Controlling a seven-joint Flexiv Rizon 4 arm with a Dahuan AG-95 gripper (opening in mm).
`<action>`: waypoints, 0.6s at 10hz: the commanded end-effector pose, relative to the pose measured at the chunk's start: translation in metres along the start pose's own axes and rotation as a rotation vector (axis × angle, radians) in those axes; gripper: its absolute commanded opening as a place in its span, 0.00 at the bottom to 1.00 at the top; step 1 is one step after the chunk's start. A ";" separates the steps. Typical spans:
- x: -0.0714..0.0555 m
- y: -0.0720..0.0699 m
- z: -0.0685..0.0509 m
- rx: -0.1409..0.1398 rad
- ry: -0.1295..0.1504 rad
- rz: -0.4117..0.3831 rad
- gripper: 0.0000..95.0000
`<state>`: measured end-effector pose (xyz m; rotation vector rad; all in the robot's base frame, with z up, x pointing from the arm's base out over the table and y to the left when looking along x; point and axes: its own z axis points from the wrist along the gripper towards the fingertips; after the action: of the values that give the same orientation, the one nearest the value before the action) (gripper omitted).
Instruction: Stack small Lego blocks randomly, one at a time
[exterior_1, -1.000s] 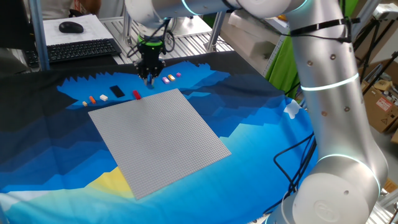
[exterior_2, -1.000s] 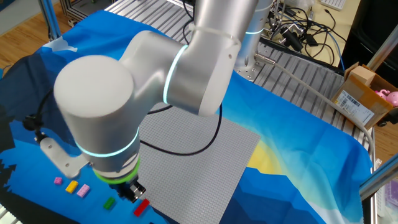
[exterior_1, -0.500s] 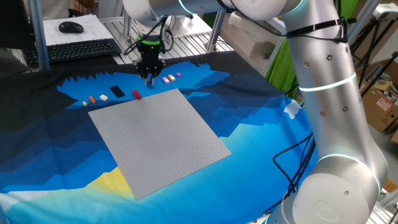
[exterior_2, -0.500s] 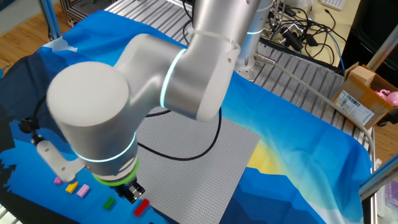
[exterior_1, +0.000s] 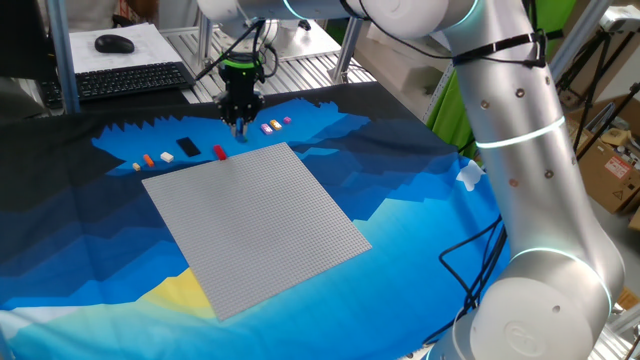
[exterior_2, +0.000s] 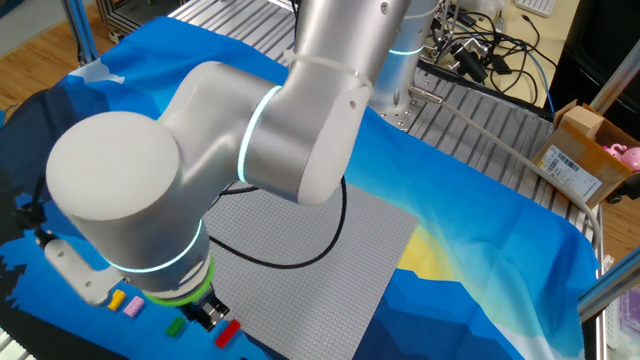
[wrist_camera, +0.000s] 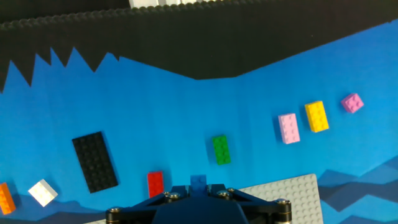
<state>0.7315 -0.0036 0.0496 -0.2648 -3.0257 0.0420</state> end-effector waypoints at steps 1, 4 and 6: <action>0.010 0.000 0.001 0.009 -0.007 0.001 0.00; 0.044 0.002 0.002 0.018 -0.009 0.007 0.00; 0.061 -0.002 0.008 0.017 -0.007 -0.027 0.00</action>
<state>0.6659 0.0051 0.0494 -0.2356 -3.0359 0.0669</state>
